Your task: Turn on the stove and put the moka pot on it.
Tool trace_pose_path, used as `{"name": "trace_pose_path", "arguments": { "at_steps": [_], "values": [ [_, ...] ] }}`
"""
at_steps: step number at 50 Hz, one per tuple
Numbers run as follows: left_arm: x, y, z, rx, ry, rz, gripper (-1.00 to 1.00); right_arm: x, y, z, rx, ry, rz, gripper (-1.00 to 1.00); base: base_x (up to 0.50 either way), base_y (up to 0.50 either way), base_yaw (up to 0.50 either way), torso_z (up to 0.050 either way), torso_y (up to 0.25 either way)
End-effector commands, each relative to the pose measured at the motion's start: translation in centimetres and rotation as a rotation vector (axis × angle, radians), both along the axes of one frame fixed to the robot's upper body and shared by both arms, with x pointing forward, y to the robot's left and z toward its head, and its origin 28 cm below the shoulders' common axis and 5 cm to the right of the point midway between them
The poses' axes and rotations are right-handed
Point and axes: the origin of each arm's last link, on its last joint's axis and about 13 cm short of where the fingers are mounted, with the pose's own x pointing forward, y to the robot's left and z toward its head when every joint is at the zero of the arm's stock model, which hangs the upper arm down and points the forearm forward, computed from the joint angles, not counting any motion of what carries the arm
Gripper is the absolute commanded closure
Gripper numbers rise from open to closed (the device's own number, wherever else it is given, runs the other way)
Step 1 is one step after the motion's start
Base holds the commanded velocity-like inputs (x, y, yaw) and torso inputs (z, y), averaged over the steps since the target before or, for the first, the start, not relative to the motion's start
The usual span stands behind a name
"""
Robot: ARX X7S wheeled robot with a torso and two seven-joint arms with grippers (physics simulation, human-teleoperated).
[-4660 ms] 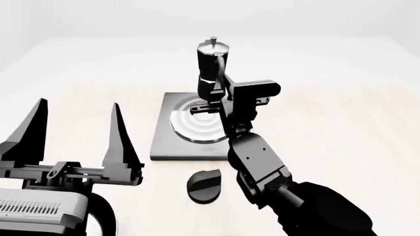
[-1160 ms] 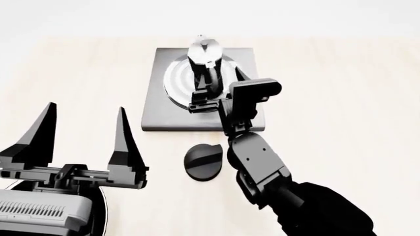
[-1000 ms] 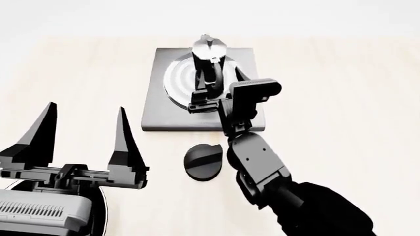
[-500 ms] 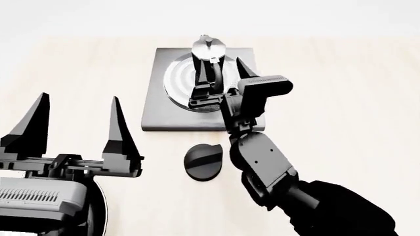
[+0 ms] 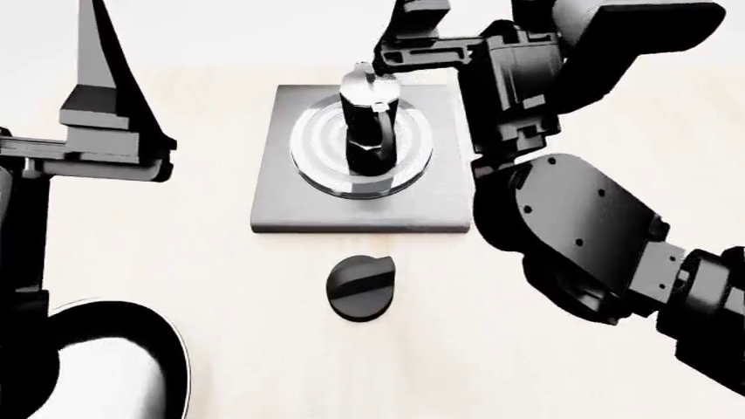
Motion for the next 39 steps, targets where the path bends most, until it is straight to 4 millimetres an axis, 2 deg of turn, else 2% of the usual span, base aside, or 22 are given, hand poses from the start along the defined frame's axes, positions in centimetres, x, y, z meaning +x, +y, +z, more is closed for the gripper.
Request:
{"name": "trace_pose_path", "arguments": {
  "at_steps": [1, 9, 22, 39],
  "values": [
    [-1.6, 0.3, 4.6, 0.119, -0.102, 0.047, -1.00, -4.7, -2.5, 5.9, 0.015, -0.136, -0.066, -1.00, 0.00, 0.00, 0.00, 0.000, 0.000],
    [-3.2, 0.5, 5.8, 0.152, -0.146, 0.063, -1.00, -6.7, -4.6, 8.1, 0.028, -0.188, -0.155, -1.00, 0.00, 0.00, 0.00, 0.000, 0.000],
    [-4.6, 0.3, 6.4, 0.164, -0.173, 0.066, -1.00, -10.4, -7.1, 9.1, 0.081, -0.223, -0.184, -1.00, 0.00, 0.00, 0.00, 0.000, 0.000],
    [-5.2, -0.2, 5.8, 0.165, -0.177, 0.038, -1.00, -13.1, -9.1, 7.9, 0.086, -0.246, -0.252, -1.00, 0.00, 0.00, 0.00, 0.000, 0.000]
  ]
}}
